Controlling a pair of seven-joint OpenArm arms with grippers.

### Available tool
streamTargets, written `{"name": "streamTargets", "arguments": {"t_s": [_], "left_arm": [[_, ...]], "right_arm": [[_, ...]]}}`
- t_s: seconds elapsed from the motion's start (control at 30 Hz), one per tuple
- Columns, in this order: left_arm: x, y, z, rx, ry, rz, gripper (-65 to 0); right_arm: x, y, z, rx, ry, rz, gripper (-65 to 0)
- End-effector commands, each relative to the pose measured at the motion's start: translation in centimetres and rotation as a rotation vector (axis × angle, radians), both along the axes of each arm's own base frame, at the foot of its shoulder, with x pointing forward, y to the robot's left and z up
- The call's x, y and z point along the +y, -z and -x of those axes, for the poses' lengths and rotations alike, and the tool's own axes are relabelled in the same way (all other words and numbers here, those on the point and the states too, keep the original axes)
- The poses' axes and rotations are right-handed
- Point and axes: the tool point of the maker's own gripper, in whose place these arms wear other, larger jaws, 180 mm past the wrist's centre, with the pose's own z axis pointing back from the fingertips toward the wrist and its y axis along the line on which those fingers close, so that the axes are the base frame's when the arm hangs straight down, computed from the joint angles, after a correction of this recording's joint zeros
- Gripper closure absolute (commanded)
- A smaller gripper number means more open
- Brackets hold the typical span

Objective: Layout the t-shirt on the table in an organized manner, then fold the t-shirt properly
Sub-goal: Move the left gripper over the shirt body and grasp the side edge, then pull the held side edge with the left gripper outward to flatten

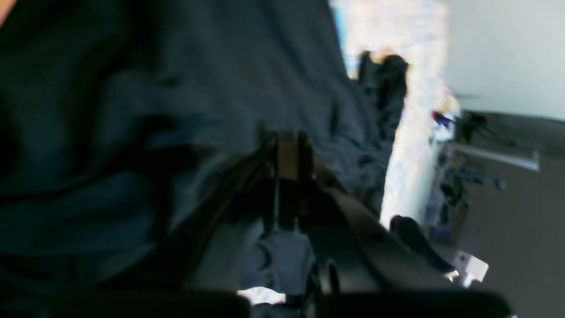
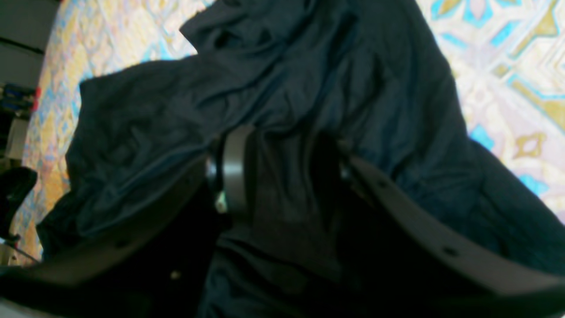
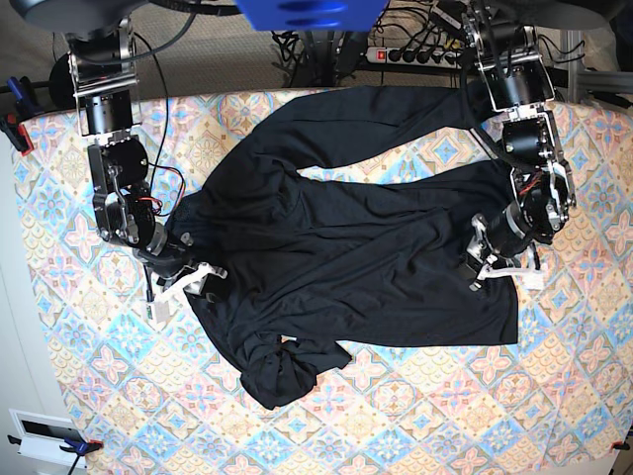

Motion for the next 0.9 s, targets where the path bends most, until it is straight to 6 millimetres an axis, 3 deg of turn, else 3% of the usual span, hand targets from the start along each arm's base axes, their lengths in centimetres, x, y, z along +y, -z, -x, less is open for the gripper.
{"name": "streamTargets", "arguments": {"t_s": [0.0, 0.17, 0.4, 0.63, 0.87], "left_arm": [[0.6, -0.5, -0.2, -0.013, -0.007, -0.016, -0.2], [1.4, 2.9, 0.6, 0.091, -0.030, -0.038, -0.2], [2.3, 6.0, 0.6, 0.182, -0.059, -0.058, -0.4], [6.1, 9.1, 1.0, 0.252, -0.139, -0.242, -0.4], [10.4, 10.5, -0.5, 0.256, -0.247, -0.440, -0.4]], "right_arm": [[-0.3, -2.2, -1.2, -0.066, 0.002, -0.007, -21.8], [-0.2, -2.1, -1.1, -0.061, -0.001, -0.006, -21.8], [-0.1, -2.0, -1.1, -0.058, -0.004, -0.005, -21.8], [-0.1, -2.0, -1.0, -0.056, -0.007, -0.003, -21.8], [-0.1, -2.0, -1.0, -0.056, -0.007, -0.003, -21.8]]}}
